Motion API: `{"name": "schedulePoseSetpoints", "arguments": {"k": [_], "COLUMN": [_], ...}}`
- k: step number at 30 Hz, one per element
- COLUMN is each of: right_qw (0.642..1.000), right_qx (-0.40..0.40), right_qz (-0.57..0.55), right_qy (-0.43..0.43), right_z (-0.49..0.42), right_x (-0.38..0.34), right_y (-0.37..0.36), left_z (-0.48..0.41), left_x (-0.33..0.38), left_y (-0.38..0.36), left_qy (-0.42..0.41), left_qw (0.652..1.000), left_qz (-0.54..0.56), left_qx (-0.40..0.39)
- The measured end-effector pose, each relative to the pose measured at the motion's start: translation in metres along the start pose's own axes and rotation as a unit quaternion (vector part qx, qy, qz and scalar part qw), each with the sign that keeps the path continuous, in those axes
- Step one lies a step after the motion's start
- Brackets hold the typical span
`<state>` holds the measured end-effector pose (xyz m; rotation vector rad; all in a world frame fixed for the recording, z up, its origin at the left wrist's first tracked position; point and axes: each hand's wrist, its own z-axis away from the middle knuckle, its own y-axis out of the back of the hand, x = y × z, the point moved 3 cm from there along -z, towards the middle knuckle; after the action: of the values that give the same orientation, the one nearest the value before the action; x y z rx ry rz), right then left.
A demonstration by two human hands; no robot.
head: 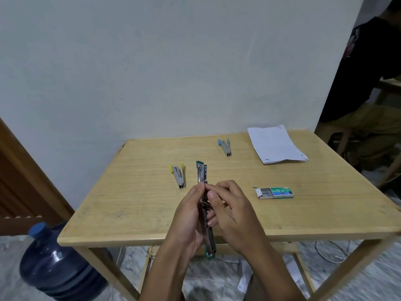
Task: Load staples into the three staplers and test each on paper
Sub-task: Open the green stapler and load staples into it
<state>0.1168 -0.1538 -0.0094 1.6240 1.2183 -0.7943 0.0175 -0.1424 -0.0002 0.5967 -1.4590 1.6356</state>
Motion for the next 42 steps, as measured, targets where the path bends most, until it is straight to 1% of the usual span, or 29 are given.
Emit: {"name": "schedulePoseSetpoints", "arguments": {"k": [3, 8, 13, 16, 19, 23, 26, 33, 39, 42], "right_qw": [0.999, 0.999, 1.0, 0.999, 0.998, 0.995, 0.993, 0.988, 0.978, 0.976], "right_qx": [0.014, 0.009, 0.024, 0.041, 0.056, 0.08, 0.092, 0.093, 0.081, 0.058], "right_qz": [-0.035, -0.042, -0.015, -0.005, 0.002, 0.056, 0.071, 0.105, 0.176, 0.189], "right_qy": [-0.014, -0.026, -0.014, -0.018, -0.018, 0.01, 0.03, 0.065, 0.081, 0.089], "right_z": [0.002, 0.004, 0.005, 0.003, -0.001, -0.007, -0.01, -0.009, -0.009, -0.011], "right_x": [-0.001, 0.002, 0.004, 0.01, 0.017, 0.019, 0.02, 0.019, 0.017, 0.017], "right_y": [0.002, 0.0, 0.003, 0.005, 0.009, 0.019, 0.024, 0.026, 0.023, 0.024], "left_z": [-0.002, -0.003, -0.004, -0.005, -0.004, -0.003, -0.003, -0.002, 0.0, 0.002], "left_x": [-0.003, -0.004, -0.007, -0.007, -0.007, -0.008, -0.008, -0.007, -0.007, -0.006], "left_y": [0.0, 0.001, 0.004, 0.006, 0.007, 0.007, 0.007, 0.005, 0.006, 0.007], "left_qy": [-0.004, -0.013, -0.024, -0.038, -0.038, -0.013, -0.003, 0.008, 0.017, 0.024], "left_qw": [1.0, 0.999, 0.994, 0.986, 0.978, 0.975, 0.973, 0.971, 0.972, 0.972], "left_qz": [0.006, -0.051, -0.105, -0.162, -0.205, -0.22, -0.229, -0.238, -0.233, -0.229], "left_qx": [-0.014, -0.013, -0.003, 0.01, 0.006, -0.016, -0.029, -0.036, -0.031, -0.034]}}
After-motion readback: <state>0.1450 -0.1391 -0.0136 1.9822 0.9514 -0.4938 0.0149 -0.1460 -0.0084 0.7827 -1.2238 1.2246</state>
